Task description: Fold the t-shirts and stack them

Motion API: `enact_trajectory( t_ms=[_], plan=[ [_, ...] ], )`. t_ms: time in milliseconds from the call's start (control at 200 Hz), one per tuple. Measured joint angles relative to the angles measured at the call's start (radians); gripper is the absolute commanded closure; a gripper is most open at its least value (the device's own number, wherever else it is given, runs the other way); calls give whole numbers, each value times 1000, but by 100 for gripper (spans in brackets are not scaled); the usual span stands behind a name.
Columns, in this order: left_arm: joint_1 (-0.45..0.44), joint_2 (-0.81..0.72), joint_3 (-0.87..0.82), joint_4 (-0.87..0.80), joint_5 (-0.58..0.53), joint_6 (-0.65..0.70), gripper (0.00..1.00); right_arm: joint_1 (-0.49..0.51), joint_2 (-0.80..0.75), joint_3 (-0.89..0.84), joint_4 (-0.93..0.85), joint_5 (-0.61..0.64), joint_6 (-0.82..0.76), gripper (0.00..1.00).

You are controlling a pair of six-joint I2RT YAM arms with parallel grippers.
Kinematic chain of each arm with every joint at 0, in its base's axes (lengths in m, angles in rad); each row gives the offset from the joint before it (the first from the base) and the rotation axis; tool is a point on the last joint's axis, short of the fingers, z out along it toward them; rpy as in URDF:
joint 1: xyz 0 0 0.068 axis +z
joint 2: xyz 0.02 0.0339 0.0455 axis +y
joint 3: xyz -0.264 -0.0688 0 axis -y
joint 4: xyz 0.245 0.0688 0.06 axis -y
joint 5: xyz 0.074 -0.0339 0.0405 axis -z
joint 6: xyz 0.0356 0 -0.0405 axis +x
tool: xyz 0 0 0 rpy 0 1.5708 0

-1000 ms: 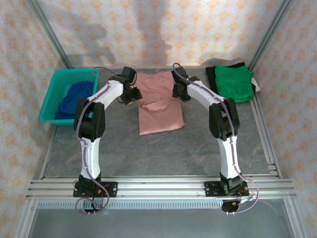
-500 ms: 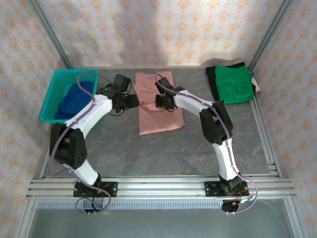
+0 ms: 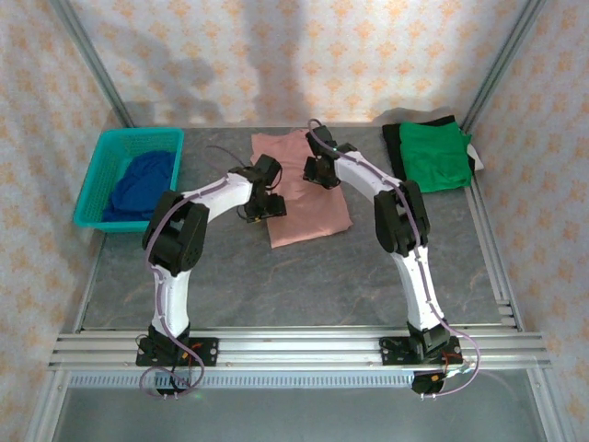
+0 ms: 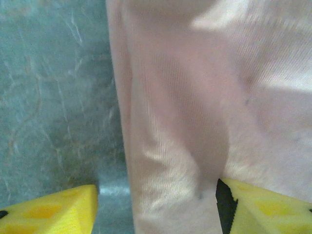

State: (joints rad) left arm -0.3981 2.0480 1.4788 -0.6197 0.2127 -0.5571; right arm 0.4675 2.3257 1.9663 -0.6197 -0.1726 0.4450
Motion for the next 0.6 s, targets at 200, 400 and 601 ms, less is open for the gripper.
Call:
enact_trajectory(
  t_ms=[200, 400, 601],
  plan=[
    [46, -43, -85, 14, -21, -20, 44, 3, -168, -257, 10, -3, -27, 47],
    [-32, -214, -193, 25, -37, -60, 30, 3, -457, -611, 77, 0, -29, 39],
    [-165, -293, -324, 139, -7, -144, 29, 1, -500, -755, 137, 23, -27, 39]
  ],
)
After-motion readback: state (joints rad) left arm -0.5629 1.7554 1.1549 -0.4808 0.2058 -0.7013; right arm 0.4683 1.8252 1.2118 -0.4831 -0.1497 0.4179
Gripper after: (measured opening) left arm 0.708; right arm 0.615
